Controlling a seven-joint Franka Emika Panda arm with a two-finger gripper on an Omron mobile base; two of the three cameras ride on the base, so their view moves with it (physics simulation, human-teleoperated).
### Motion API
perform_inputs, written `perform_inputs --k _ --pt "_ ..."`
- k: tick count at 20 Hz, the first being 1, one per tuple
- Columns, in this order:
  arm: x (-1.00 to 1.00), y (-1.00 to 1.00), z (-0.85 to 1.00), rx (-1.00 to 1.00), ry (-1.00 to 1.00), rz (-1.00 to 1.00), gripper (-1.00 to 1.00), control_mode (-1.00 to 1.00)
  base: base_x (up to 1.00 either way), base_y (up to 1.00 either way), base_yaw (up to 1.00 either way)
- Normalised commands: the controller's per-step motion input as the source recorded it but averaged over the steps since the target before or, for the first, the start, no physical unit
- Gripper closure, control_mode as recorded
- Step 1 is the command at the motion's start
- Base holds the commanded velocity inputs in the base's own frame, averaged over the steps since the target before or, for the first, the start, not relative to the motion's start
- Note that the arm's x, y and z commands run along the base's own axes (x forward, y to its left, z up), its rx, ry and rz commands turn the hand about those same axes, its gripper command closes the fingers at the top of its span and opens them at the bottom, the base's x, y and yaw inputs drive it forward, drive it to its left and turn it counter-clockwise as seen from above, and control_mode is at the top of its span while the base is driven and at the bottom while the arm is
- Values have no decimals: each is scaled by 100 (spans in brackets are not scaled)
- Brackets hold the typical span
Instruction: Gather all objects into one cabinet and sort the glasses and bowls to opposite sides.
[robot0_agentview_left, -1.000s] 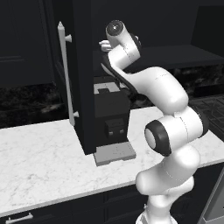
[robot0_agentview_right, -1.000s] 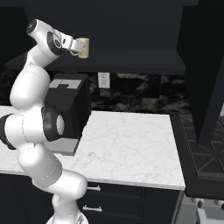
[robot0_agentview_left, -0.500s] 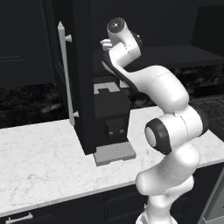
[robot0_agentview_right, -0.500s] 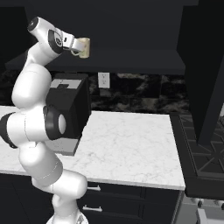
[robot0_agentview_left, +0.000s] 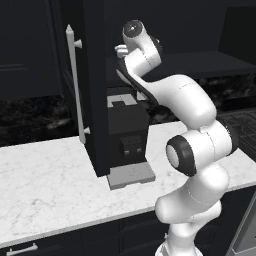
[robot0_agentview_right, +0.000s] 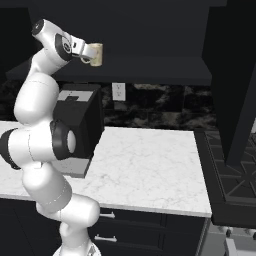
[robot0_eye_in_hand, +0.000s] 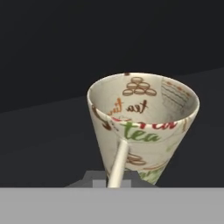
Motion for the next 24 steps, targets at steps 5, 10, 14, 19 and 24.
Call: perform_inputs --k 5,10,14,19,24 --pt "-10 -8 0 0 0 0 100 -100 0 0 0" --pt "-22 -4 0 0 0 1 100 -100 0 0 0" --pt "-1 0 0 0 0 4 100 -100 0 0 0" --pt "0 -4 0 0 2 7 100 -100 0 0 0" --pt "0 -5 0 0 0 7 100 -100 0 0 0"
